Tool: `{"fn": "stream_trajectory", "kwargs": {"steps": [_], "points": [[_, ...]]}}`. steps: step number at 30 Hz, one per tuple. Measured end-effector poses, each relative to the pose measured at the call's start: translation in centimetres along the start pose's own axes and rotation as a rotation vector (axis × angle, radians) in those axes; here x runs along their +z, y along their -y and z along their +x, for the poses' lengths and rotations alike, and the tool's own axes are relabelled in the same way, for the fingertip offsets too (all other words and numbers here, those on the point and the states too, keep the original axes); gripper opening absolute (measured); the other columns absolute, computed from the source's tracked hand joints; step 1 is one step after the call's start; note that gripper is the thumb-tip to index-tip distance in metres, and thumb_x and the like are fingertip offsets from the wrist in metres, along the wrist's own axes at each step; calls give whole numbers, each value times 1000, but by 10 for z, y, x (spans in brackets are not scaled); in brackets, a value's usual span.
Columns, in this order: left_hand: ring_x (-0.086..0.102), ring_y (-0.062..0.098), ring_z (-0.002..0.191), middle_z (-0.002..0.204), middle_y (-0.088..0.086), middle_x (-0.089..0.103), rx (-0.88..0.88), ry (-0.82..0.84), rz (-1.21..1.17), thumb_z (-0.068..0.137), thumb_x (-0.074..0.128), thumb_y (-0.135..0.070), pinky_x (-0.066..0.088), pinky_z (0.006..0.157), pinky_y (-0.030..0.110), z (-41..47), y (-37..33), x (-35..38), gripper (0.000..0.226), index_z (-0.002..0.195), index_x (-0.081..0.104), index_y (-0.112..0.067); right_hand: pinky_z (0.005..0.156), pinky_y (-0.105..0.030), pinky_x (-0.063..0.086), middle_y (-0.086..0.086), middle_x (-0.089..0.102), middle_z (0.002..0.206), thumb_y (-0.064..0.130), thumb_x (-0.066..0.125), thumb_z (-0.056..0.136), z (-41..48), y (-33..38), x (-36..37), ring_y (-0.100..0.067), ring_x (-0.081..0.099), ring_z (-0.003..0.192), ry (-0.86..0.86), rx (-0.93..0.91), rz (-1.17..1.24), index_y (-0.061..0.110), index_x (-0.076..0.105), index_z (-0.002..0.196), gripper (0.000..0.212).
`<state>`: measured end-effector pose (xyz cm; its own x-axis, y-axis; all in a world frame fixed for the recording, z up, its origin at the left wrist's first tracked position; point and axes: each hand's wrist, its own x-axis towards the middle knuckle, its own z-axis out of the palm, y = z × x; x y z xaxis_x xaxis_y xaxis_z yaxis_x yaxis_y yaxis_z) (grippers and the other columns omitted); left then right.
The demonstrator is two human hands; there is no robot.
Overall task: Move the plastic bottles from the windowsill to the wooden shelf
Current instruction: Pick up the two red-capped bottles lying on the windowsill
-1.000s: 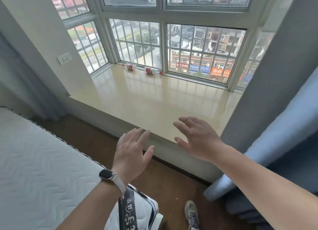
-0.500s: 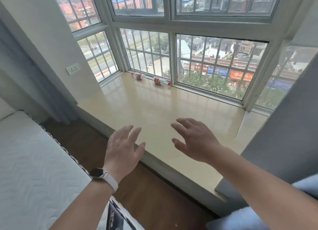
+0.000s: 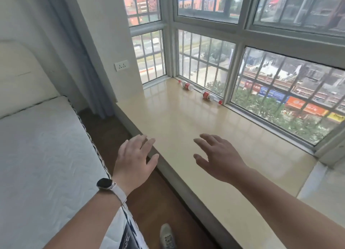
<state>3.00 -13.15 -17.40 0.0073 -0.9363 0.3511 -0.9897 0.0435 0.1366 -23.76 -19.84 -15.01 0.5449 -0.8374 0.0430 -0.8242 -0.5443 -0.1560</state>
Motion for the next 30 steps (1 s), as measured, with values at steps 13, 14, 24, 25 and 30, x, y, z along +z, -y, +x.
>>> {"fn": "stream_trajectory", "kwargs": {"steps": [13, 14, 24, 25, 30], "points": [[54, 31, 123, 128, 8, 61, -48, 44, -34, 89, 46, -47, 42, 105, 56, 113, 143, 45, 48, 129, 57, -23, 107, -39, 35, -1, 41, 151, 53, 44, 95, 202, 38, 22, -26, 38, 136, 16, -44, -38, 27, 41, 144, 55], [54, 31, 123, 129, 8, 61, -47, 42, -30, 89, 47, -47, 42, 105, 56, 120, 150, 46, 47, 129, 57, -24, 107, -38, 35, 0, 40, 152, 53, 44, 95, 212, 42, 23, -25, 37, 136, 21, -47, -40, 27, 40, 144, 55], [55, 33, 123, 126, 8, 63, -87, 50, 11, 89, 45, -46, 43, 104, 55, 166, 214, 51, 48, 125, 62, -20, 105, -38, 34, 1, 43, 149, 52, 47, 95, 298, 49, 22, -26, 40, 134, 12, -101, -76, 27, 43, 142, 54], [56, 33, 123, 126, 9, 63, -87, 50, 17, 88, 46, -46, 43, 104, 55, 171, 218, 53, 48, 125, 63, -20, 105, -37, 33, 1, 43, 148, 52, 47, 95, 306, 51, 24, -26, 40, 134, 12, -105, -73, 27, 43, 142, 53], [55, 33, 125, 129, 9, 62, -107, 61, 37, 88, 46, -46, 41, 105, 56, 202, 243, 64, 48, 126, 62, -21, 107, -37, 31, 2, 41, 151, 53, 45, 95, 354, 59, 42, -25, 37, 136, 34, -145, -46, 28, 42, 143, 54]]}}
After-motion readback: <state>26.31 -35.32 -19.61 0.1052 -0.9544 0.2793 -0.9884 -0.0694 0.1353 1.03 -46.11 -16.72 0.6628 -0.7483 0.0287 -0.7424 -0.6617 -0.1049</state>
